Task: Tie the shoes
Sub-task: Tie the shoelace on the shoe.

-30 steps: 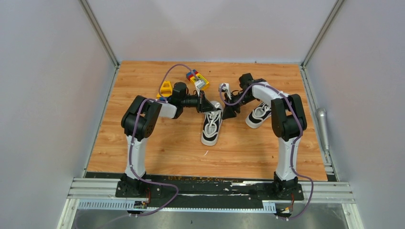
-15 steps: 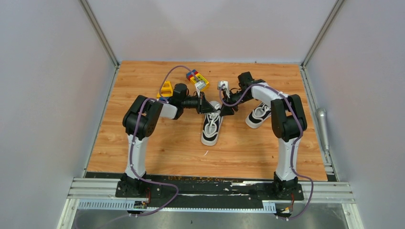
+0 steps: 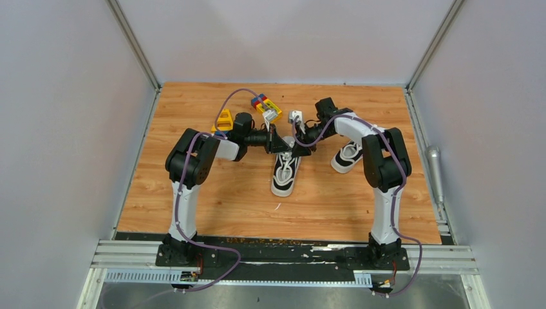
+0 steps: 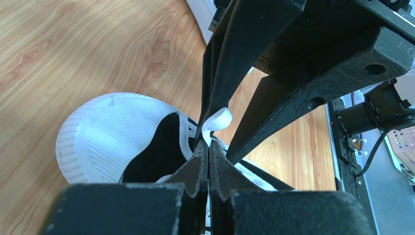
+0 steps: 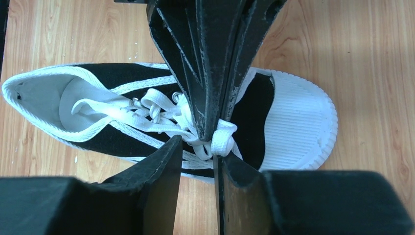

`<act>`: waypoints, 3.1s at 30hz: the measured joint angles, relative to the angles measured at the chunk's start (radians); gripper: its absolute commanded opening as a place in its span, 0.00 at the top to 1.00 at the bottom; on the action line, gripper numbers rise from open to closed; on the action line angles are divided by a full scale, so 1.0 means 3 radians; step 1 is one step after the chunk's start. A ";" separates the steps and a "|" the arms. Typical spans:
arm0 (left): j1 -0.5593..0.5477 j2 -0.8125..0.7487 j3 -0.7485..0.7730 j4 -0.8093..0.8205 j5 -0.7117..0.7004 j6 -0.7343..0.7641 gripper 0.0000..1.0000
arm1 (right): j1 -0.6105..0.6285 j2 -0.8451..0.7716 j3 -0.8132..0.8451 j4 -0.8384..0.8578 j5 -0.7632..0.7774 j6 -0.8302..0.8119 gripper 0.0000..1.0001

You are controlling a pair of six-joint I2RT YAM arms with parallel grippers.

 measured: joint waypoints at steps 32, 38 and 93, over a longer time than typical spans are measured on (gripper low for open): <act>0.0192 -0.0084 -0.0256 0.0111 -0.0056 -0.0148 1.00 | 0.0019 -0.0142 -0.0050 -0.0306 0.0111 -0.0097 0.77; 0.0192 -0.0084 -0.0256 0.0084 -0.0056 -0.0141 1.00 | 0.0052 -0.0135 -0.0050 -0.0306 0.0131 -0.0093 0.83; 0.0380 -0.0949 -0.0329 -0.2003 -0.0347 0.0860 1.00 | -0.0079 -0.0787 -0.0454 -0.0402 0.0710 0.0393 0.43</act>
